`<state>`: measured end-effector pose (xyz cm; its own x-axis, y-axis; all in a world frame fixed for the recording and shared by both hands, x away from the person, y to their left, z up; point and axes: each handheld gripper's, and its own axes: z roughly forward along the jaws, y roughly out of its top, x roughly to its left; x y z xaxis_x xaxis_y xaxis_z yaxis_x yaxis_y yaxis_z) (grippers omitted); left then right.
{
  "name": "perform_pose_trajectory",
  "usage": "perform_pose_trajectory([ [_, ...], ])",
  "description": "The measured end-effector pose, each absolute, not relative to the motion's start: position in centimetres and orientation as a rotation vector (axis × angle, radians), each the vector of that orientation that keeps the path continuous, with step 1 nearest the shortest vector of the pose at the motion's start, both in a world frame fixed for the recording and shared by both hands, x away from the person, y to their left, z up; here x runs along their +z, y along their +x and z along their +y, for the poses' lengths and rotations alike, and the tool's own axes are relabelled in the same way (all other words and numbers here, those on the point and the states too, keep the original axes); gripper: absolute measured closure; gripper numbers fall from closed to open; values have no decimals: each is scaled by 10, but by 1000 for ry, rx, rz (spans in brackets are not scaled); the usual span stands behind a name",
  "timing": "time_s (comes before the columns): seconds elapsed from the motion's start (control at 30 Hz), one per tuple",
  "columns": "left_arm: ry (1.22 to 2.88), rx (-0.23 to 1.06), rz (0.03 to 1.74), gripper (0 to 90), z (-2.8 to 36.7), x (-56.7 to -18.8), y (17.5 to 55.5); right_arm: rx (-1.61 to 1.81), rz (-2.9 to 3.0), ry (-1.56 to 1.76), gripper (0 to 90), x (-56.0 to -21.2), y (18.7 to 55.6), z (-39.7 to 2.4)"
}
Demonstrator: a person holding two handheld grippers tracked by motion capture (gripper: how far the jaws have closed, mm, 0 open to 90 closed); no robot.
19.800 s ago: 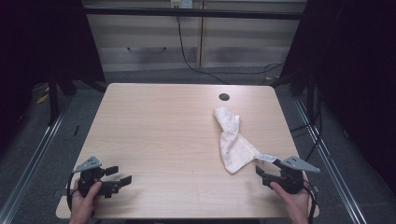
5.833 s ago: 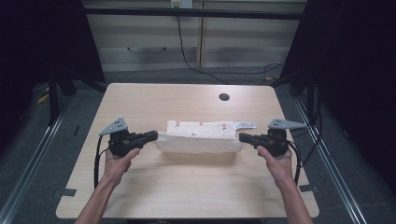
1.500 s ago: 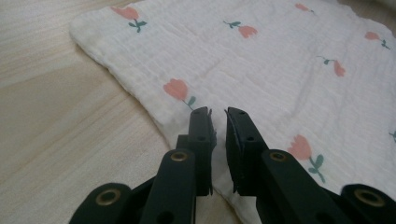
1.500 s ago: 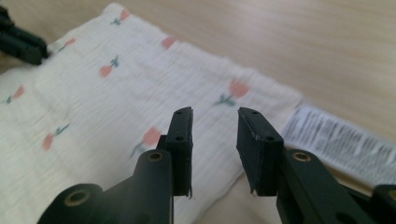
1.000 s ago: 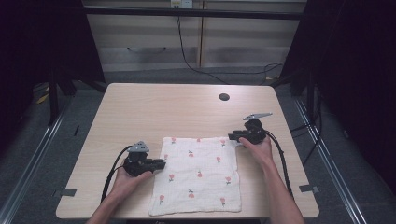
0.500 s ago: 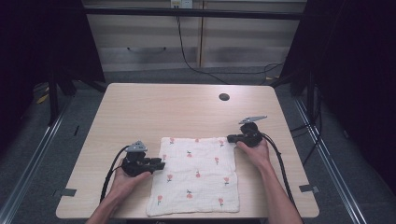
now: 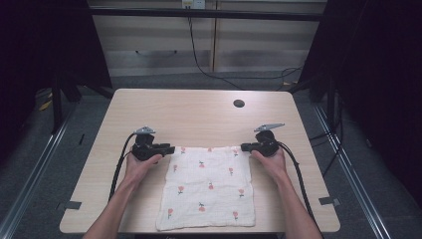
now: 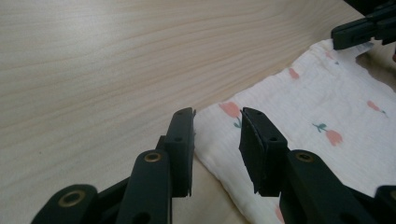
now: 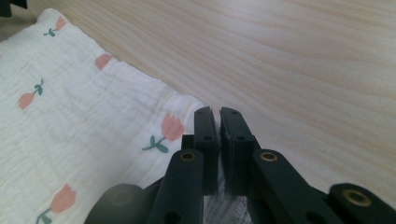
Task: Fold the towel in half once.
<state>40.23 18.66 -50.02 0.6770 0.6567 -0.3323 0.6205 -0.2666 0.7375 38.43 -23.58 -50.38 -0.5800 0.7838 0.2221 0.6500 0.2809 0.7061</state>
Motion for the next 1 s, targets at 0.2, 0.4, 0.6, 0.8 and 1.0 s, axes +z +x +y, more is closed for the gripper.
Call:
perform_pose_trajectory([
  [0.2, 2038, 104, 977, 627, 175, -504, 415, 1194, 2373, 1333, 863, -502, 380, -236],
  [0.4, 2070, 110, 938, 665, 168, -509, 411, 1206, 2362, 1338, 862, -500, 379, -238],
  [0.6, 2132, 170, 890, 808, 161, -507, 405, 1218, 2360, 1330, 863, -499, 377, -237],
  [0.8, 2087, 122, 931, 862, 165, -506, 406, 1238, 2360, 1326, 867, -497, 377, -237],
  [1.0, 2008, 100, 945, 865, 174, -494, 406, 1276, 2329, 1327, 867, -490, 377, -241],
])
